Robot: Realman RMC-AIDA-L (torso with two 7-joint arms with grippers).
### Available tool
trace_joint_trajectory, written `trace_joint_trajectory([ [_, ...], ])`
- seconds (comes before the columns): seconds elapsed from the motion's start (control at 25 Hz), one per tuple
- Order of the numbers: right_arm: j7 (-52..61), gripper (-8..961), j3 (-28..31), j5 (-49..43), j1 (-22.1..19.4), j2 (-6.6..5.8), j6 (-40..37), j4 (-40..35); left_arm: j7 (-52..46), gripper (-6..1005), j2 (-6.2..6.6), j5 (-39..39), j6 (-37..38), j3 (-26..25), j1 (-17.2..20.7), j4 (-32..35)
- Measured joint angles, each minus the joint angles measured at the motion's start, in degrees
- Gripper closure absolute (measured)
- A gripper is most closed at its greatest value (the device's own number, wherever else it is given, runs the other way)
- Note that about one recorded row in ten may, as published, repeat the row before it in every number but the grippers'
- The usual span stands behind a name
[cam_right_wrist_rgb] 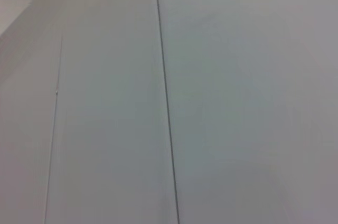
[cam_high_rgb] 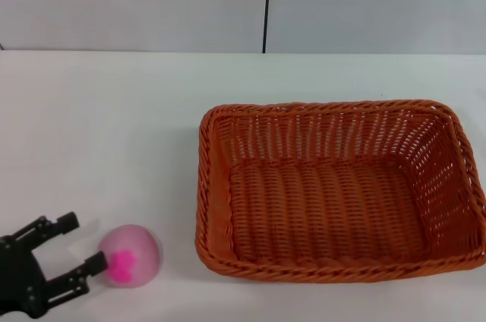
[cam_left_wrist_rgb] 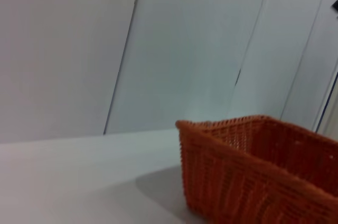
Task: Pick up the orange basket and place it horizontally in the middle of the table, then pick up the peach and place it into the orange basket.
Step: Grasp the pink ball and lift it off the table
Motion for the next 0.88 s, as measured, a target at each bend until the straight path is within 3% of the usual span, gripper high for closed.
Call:
trace_joint_trajectory([
  [0.28,0.0,361,1.5,0.0,0.0,0.04,-0.6,1.4,1.5,172,-0.07,0.0,6.1,5.4,-1.3,-4.6],
  [0.68,0.2,361,4.2,0.1,-0.1,0.00,-0.6,2.5,1.5,236,-0.08,0.0,7.1,6.1,-1.9,-5.5],
  [0.88,0.0,362,5.8,0.1,0.5,0.01,-0.7,5.5,1.6,416,-0.42,0.0,9.3,6.7,-2.2,-5.8],
])
